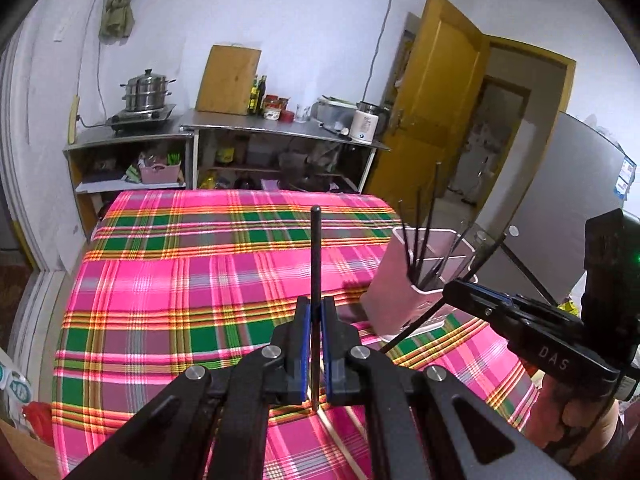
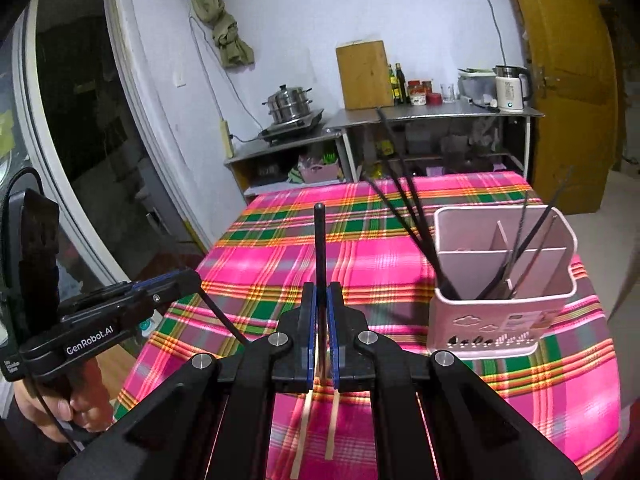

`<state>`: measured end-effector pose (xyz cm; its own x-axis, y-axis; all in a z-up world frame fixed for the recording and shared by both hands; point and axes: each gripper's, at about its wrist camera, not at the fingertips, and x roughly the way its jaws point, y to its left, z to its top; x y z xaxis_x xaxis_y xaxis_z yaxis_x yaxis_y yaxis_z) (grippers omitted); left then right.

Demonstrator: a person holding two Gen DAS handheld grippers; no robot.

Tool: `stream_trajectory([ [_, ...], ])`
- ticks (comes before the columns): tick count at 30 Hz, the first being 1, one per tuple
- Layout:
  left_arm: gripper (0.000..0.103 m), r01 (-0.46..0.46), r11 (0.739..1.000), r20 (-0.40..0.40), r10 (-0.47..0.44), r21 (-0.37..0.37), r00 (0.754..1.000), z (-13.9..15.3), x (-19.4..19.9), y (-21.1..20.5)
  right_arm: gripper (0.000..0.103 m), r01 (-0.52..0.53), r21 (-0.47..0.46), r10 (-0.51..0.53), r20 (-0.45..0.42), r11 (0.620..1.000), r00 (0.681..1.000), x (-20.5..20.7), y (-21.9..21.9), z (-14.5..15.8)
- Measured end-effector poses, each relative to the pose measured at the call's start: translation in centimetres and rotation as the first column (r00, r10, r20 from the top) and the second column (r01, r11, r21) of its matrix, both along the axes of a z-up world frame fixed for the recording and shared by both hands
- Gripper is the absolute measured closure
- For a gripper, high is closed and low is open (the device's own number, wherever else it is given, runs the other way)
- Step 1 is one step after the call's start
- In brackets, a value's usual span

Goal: Organize utensils
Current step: 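Carry both black chopsticks upright and lower them into the pink caddy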

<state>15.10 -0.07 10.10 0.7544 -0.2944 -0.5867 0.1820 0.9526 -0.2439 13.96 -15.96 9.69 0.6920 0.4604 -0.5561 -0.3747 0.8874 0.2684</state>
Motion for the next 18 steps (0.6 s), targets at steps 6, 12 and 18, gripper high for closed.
stream_trajectory([
  [6, 0.098, 0.042, 0.999, -0.002, -0.042, -0.011, 0.999, 0.9, 0.3, -1.8, 0.098, 0.031, 0.003, -0.031, 0.012, 1.000, 0.999, -0.7, -1.7, 0.8],
  [12, 0.098, 0.089, 0.996, -0.017, -0.089, -0.025, 0.996, 0.8, 0.8, -3.7, 0.098, 0.075, 0.012, -0.076, 0.017, 0.997, 0.997, -1.5, -3.7, 1.2],
  [18, 0.098, 0.137, 0.989, -0.051, -0.140, -0.060, 0.989, -0.1, 2.1, -5.7, 0.098, 0.132, 0.020, -0.132, 0.003, 0.991, 0.991, -1.5, -6.1, 0.9],
])
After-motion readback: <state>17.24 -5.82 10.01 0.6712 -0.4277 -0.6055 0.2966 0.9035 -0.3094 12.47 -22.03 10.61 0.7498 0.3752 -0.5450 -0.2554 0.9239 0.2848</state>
